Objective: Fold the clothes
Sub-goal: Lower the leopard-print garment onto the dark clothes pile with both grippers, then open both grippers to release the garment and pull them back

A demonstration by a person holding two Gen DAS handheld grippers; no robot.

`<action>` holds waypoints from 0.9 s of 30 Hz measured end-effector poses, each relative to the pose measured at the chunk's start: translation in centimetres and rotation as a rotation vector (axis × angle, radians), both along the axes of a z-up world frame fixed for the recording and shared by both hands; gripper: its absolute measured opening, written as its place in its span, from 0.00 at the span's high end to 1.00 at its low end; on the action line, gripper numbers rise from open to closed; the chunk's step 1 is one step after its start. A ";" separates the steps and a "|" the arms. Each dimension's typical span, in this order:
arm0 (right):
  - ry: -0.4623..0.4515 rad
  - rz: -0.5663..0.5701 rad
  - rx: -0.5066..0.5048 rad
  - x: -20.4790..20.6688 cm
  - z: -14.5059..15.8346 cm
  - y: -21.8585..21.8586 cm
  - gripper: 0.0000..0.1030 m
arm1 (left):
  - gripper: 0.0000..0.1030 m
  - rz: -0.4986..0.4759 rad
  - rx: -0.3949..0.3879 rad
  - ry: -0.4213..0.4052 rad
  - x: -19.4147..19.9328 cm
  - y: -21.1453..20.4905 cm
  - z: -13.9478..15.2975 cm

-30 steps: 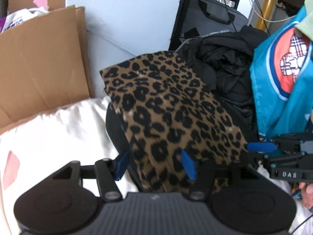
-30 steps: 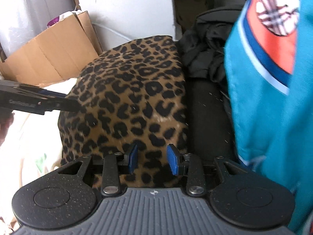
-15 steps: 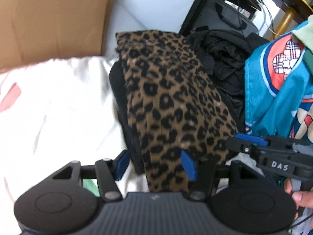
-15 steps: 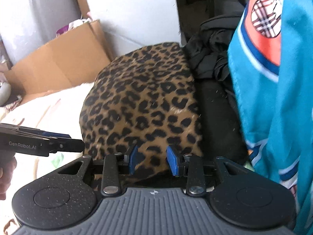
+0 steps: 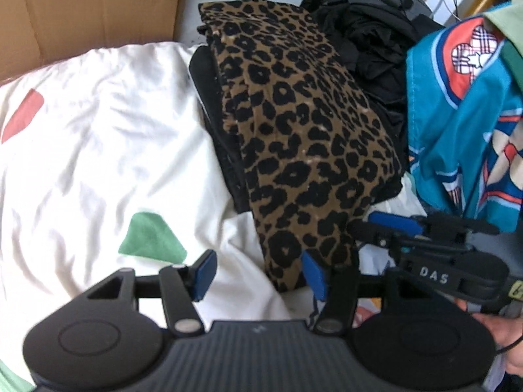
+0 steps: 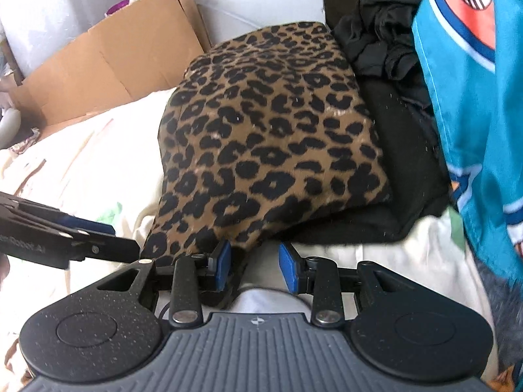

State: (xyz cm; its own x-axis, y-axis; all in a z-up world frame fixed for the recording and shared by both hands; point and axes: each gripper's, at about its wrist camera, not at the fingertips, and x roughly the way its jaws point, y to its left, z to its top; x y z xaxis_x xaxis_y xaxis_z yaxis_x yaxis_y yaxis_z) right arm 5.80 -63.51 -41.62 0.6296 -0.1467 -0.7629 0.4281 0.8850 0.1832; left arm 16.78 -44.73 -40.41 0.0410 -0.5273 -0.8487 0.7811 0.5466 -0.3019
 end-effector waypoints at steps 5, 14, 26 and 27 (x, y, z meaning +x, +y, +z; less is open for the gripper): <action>0.043 0.017 0.012 -0.3 -0.5 0.8 0.61 | 0.40 -0.019 -0.020 -0.007 0.4 0.5 0.2; 0.082 0.011 0.003 -0.7 0.7 1.3 0.61 | 0.39 0.030 -0.071 -0.003 1.8 2.3 -1.0; 0.155 -0.081 0.065 0.1 2.3 2.2 0.42 | 0.18 0.023 -0.092 0.004 4.2 6.1 1.9; 0.159 -0.088 0.073 0.1 2.7 2.0 0.34 | 0.15 0.027 -0.096 0.013 4.4 6.7 2.6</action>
